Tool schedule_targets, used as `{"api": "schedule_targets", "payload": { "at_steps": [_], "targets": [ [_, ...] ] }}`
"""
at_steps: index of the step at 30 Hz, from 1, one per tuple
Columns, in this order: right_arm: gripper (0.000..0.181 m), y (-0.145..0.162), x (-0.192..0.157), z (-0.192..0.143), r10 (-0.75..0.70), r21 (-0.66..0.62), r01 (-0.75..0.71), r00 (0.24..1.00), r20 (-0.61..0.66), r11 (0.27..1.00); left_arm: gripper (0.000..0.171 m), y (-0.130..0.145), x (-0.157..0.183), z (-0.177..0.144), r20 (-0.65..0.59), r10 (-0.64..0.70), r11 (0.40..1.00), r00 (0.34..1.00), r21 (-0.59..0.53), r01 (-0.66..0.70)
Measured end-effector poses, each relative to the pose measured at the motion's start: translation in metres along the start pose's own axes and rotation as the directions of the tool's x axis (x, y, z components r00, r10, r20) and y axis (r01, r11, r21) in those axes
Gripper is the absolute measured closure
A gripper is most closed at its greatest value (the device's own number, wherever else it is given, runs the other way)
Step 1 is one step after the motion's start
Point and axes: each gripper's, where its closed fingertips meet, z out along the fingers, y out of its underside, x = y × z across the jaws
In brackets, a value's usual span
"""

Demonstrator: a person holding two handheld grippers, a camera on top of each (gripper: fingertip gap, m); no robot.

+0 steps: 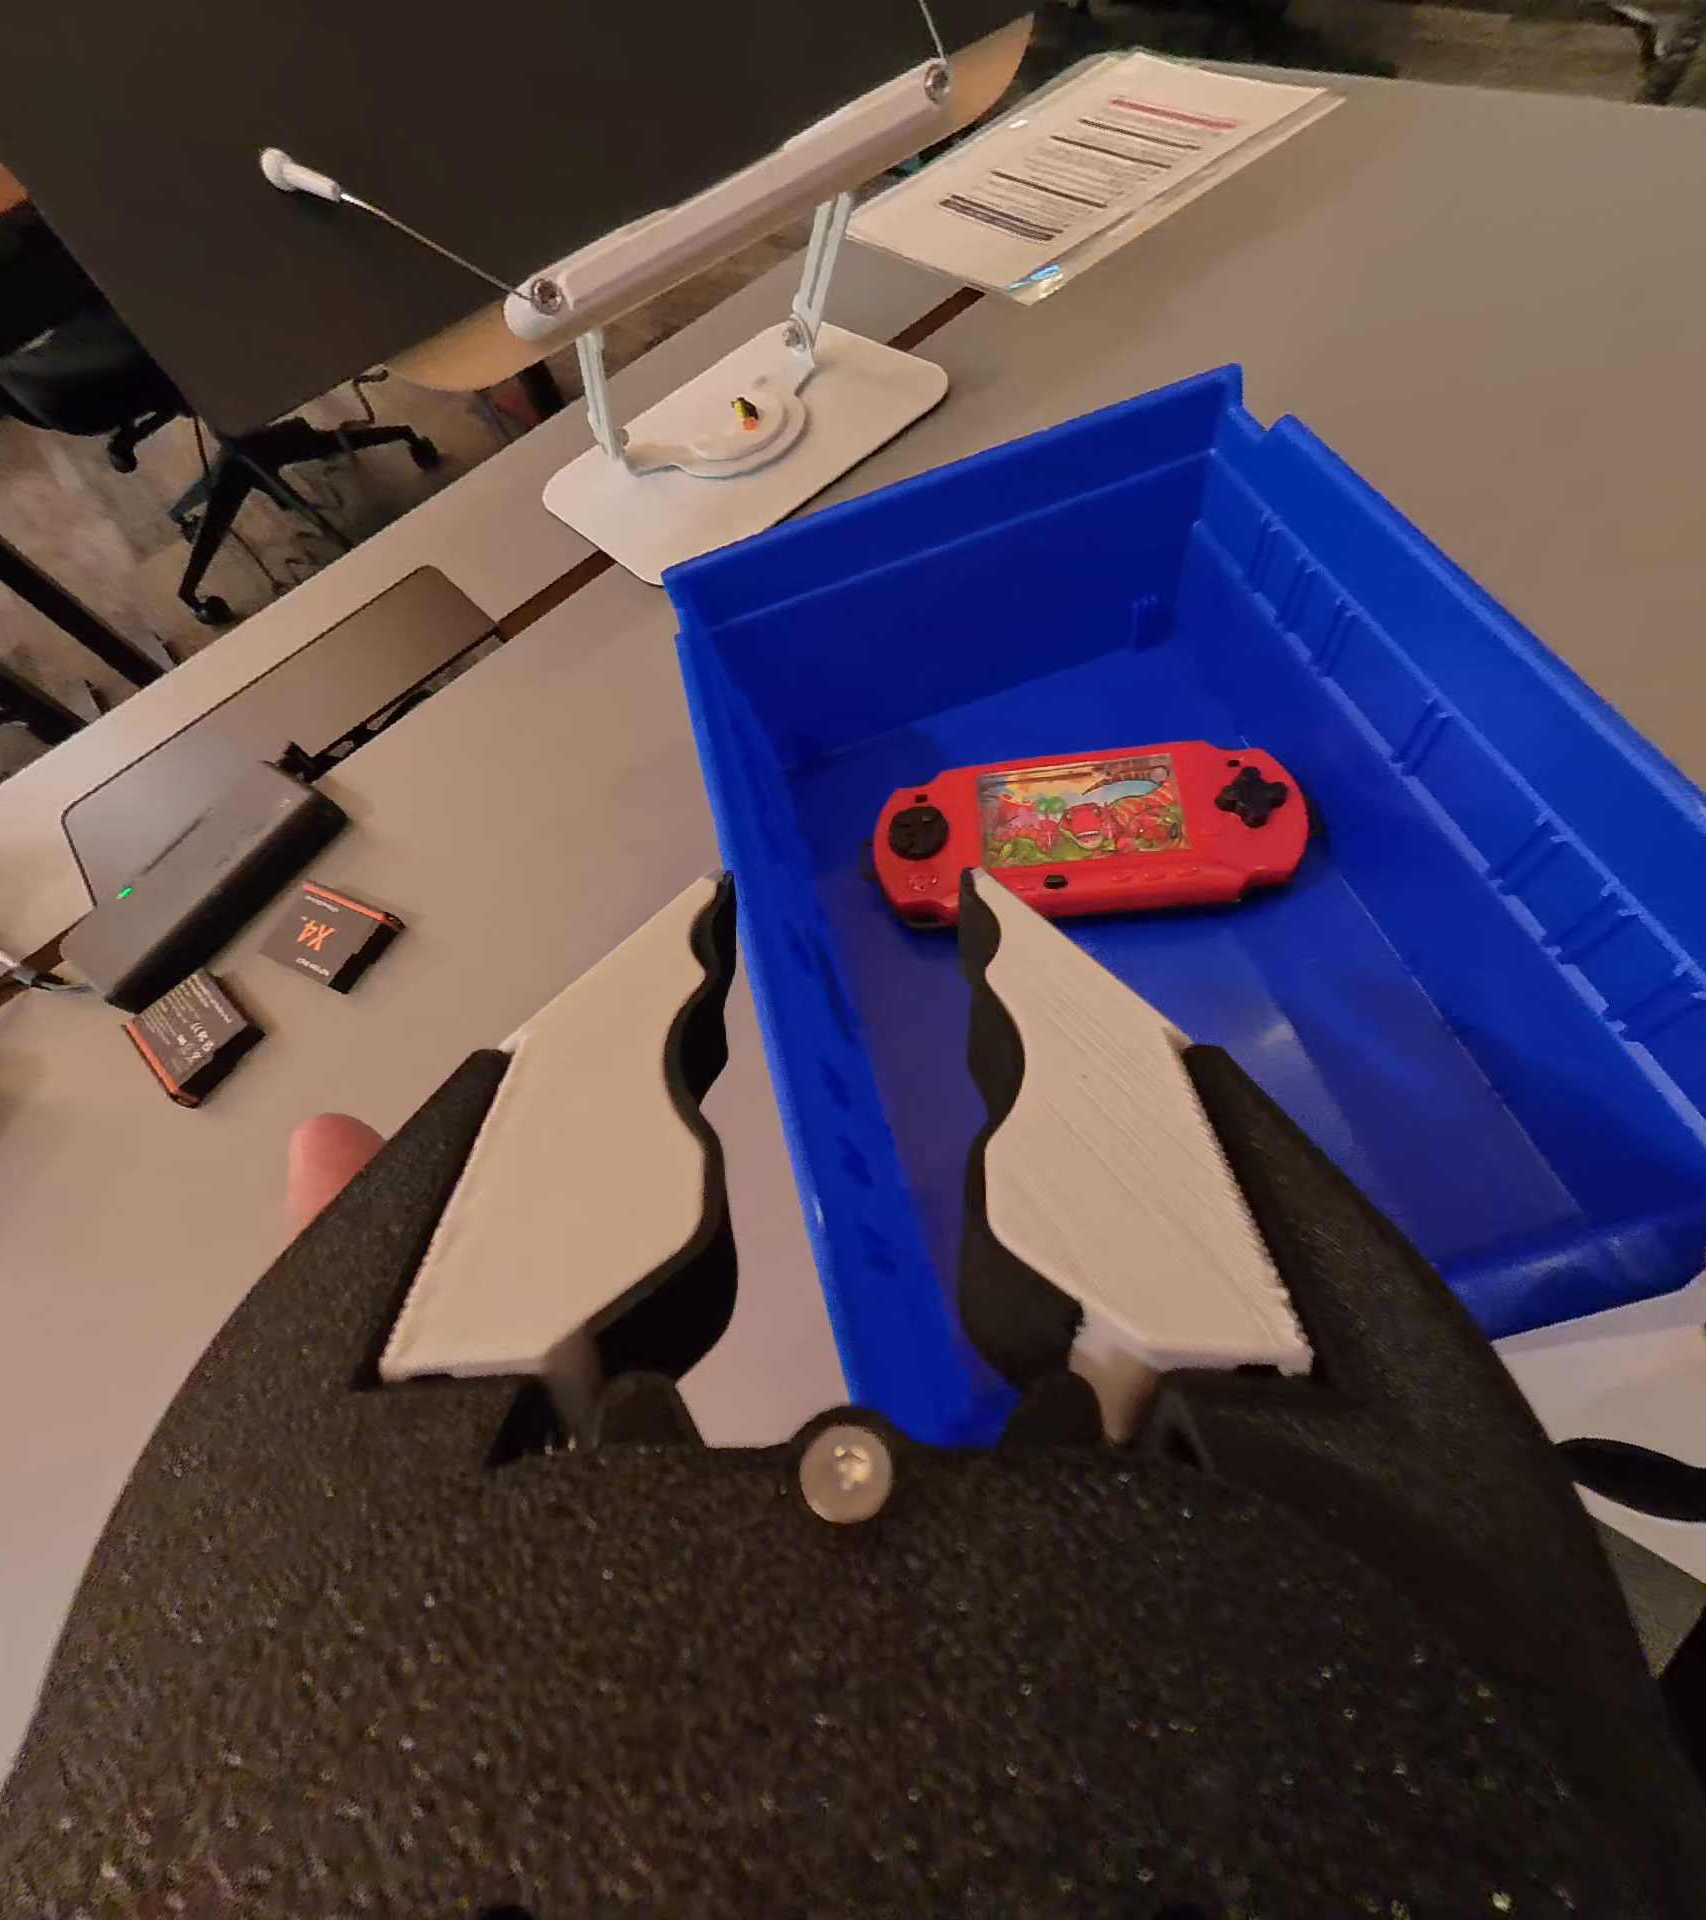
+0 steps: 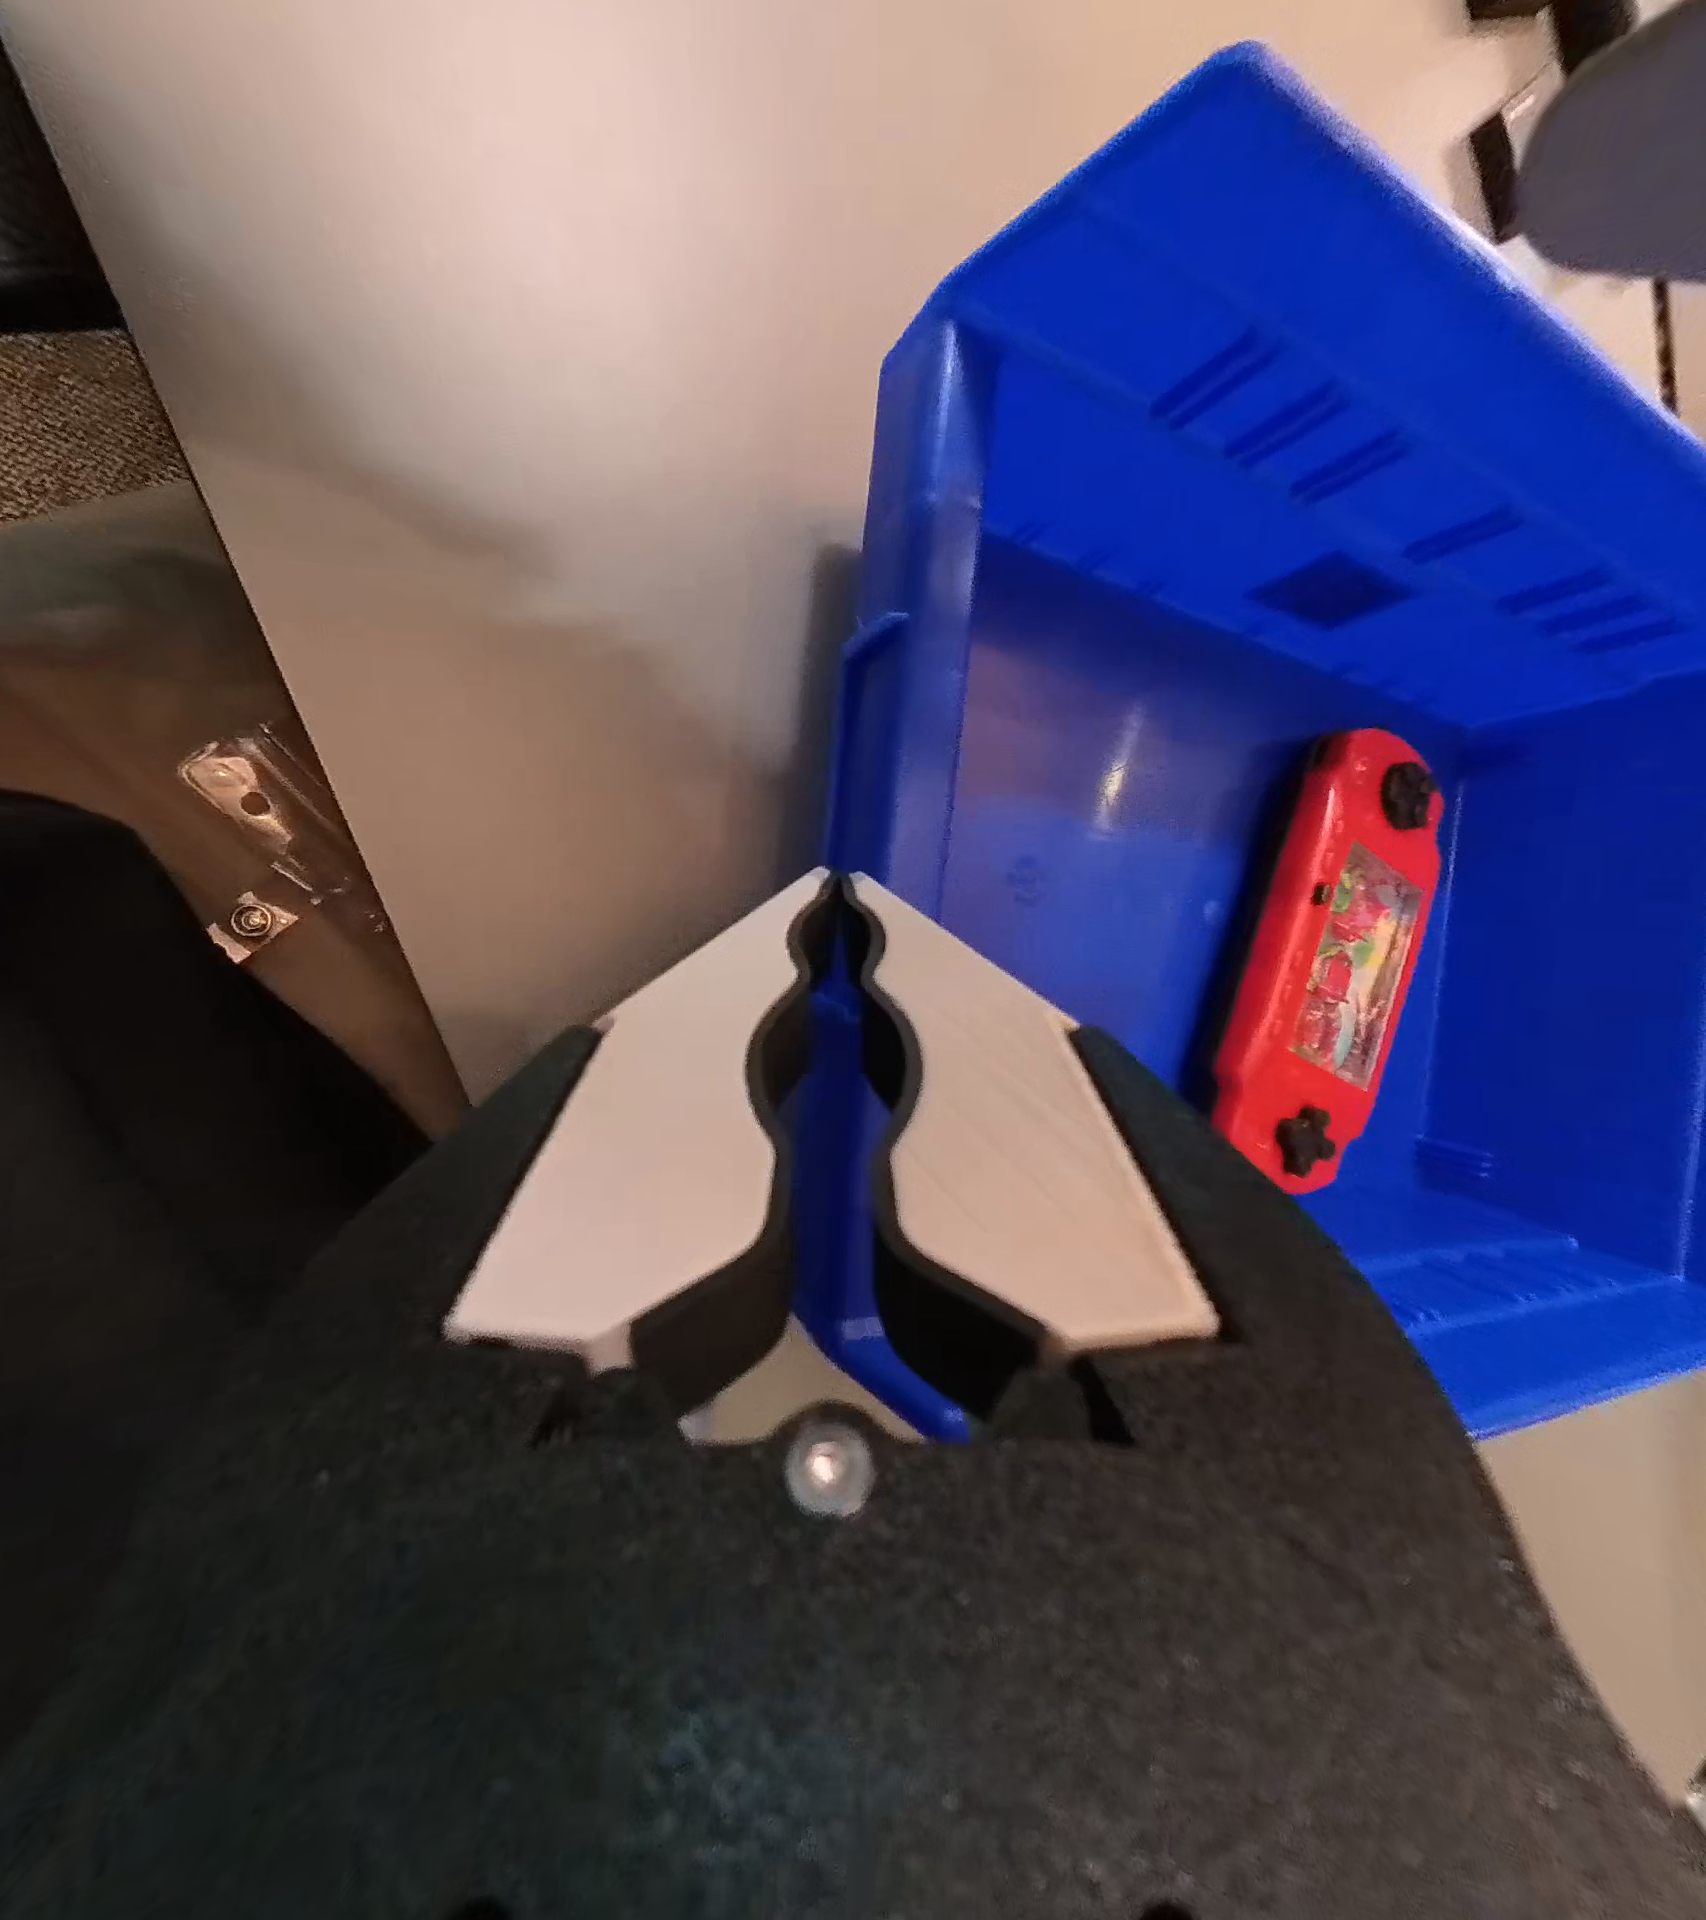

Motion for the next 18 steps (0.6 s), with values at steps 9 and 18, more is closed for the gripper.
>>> {"api": "schedule_targets", "payload": {
  "at_steps": [9, 18],
  "targets": [
    [0.181, 0.051, 0.023, -0.004, 0.002, -0.175, -0.011, 0.999, -0.053, 0.984, 0.129, -0.006, -0.005, -0.004, 0.040, 0.039, 0.998, 0.998, 0.037, -0.040],
    [0.181, 0.034, 0.061, -0.039, 0.185, 0.113, -0.171, 0.973, -0.135, 0.979, 0.129, 0.006, 0.007, 0.017, 0.003, 0.053, 0.998, 0.999, -0.019, -0.053]
  ]
}}
